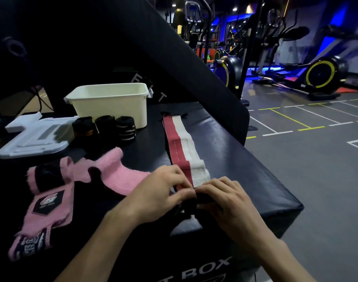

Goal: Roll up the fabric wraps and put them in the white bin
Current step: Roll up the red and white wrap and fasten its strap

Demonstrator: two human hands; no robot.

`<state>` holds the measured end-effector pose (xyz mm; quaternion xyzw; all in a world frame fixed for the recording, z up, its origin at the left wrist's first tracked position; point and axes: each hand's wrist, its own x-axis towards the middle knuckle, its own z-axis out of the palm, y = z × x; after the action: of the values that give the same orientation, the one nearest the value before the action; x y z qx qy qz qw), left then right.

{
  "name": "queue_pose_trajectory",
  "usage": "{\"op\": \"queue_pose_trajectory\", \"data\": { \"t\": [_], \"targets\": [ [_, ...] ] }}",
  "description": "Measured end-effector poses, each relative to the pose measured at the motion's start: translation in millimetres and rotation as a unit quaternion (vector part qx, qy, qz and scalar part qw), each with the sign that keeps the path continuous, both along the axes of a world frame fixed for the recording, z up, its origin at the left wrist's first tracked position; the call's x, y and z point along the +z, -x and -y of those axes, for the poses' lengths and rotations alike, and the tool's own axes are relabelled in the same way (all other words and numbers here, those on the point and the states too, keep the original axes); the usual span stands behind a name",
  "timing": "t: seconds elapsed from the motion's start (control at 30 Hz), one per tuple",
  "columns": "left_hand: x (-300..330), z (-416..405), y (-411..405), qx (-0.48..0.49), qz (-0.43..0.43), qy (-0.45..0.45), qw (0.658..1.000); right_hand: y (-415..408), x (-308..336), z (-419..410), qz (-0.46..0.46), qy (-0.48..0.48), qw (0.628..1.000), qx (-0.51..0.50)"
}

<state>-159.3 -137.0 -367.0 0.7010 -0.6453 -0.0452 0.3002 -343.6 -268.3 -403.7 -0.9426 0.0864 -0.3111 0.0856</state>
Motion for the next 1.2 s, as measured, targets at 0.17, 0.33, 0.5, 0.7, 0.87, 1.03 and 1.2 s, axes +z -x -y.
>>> {"op": "queue_pose_trajectory", "data": {
  "t": [0.17, 0.33, 0.5, 0.7, 0.87, 1.03, 1.2],
  "targets": [
    [25.3, 51.8, -25.0, -0.064, 0.055, -0.013, 0.996, 3.4, 0.8, -1.5, 0.003, 0.034, 0.999, -0.001],
    [35.0, 95.3, -40.9, -0.167, 0.059, -0.123, 0.976, 10.7, 4.0, 1.2, -0.007, 0.039, 0.999, 0.012],
    [33.1, 110.2, -52.2, -0.192, -0.006, -0.204, 0.96, 13.3, 1.8, 4.1, -0.004, 0.034, 0.999, 0.011],
    [36.4, 117.7, -66.4, -0.201, -0.04, -0.193, 0.959, 11.6, -1.0, 7.5, 0.008, 0.017, 1.0, 0.018],
    [36.1, 129.8, -60.3, -0.215, -0.03, -0.211, 0.953, 10.4, -3.0, 7.7, 0.015, 0.025, 0.999, 0.018],
    [24.1, 137.1, -50.1, -0.2, 0.048, -0.173, 0.963, 8.7, -3.2, 7.1, 0.007, 0.028, 1.0, 0.01],
    [6.1, 136.2, -51.5, -0.166, 0.148, -0.113, 0.968, 9.8, -1.8, 5.6, -0.004, 0.032, 0.999, 0.008]
  ]
}}
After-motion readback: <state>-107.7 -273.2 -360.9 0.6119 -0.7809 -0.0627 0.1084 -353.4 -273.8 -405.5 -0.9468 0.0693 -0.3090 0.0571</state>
